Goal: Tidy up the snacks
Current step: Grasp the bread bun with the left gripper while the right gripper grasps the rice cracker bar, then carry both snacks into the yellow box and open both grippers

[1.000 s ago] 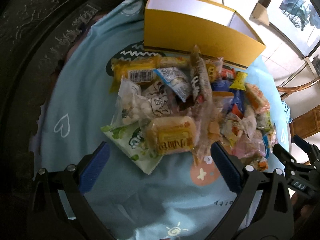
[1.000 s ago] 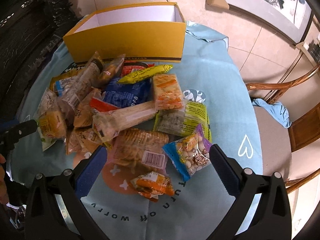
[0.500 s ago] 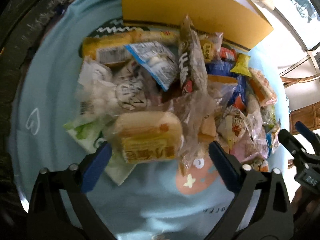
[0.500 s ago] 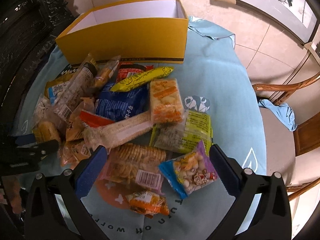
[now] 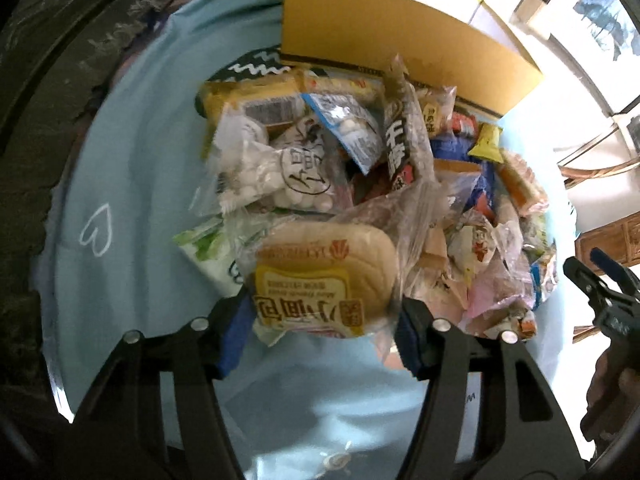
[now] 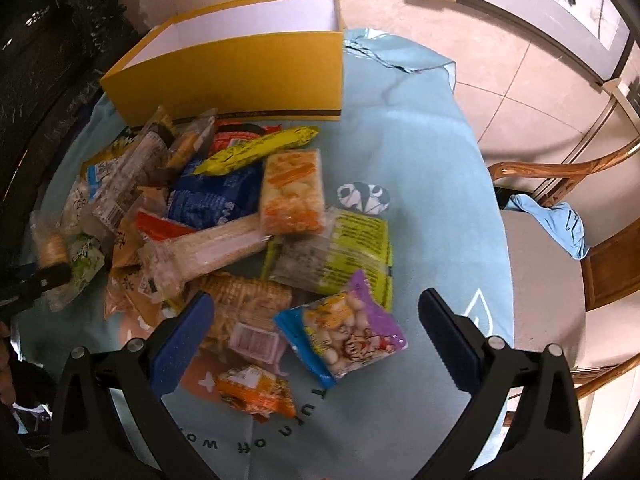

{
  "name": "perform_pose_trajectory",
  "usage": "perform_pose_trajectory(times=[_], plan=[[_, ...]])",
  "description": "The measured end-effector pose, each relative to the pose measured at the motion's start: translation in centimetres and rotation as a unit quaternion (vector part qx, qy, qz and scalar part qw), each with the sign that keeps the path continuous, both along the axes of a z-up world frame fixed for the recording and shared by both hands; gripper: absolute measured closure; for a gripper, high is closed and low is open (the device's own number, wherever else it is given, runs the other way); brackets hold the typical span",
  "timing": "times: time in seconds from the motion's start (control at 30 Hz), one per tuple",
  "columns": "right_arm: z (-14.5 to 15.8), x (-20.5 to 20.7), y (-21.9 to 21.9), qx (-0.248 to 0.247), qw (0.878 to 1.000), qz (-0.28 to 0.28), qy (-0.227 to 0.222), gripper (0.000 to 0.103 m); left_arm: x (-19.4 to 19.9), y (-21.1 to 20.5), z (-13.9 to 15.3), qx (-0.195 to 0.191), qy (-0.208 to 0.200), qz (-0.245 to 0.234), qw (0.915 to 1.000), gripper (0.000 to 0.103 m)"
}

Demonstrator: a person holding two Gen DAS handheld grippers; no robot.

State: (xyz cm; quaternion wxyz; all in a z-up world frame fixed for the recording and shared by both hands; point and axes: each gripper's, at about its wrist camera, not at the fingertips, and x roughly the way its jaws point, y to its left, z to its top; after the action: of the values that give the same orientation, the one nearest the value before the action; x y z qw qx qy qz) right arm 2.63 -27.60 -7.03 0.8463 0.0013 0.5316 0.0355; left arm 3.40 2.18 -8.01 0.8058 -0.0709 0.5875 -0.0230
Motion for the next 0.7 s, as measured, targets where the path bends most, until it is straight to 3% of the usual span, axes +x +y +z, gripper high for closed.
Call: perform_pose_trajectory(times=[0.1,0.27,0.33,0.37,0.47,0.57,0.7], plan=[[0.5,1.7,-0.3,0.018,1.0,-0.01,-0.011,0.001,-0.4,0.5,0.5,0.002,-0.003,0.004,1.0,0.041],[-0.9,6.8,1.1,-0.028,1.0,0.01,-0.005,0.005,-0.9,0.3,0.9,-0.001,-0.006,0.003,1.0,0.041],[-2.5,8.5,1.7,-0.043,0.999,0.019,0.026,0.025,-0.5,0.3,0.7,-0.004,-0.006,0.005,1.0,0.041],[-3.7,9.5,2.0,-0.052,0.997,0.023,0.047,0.027,-0.5,0.4,0.6,-0.005,-0.005,0.007,1.0,0.041],[-5.4,10.7,2.4,-0.061,0.995,0.041,0.067,0.052,-0.2,0.7,0.3,-0.005,-0.007,0.013,0.9999,0.041],[-5.3,11.1,2.5,-0.064,0.994,0.055,0.071,0.056,0.1,1.2,-0.1,-0.015,0.001,0.027,0.9995,0.041],[-2.8,10.4,0.7,-0.022,0.998,0.044,0.045,0.056,-0.2,1.1,1.3,-0.018,-0.019,0.023,0.9994,0.041]])
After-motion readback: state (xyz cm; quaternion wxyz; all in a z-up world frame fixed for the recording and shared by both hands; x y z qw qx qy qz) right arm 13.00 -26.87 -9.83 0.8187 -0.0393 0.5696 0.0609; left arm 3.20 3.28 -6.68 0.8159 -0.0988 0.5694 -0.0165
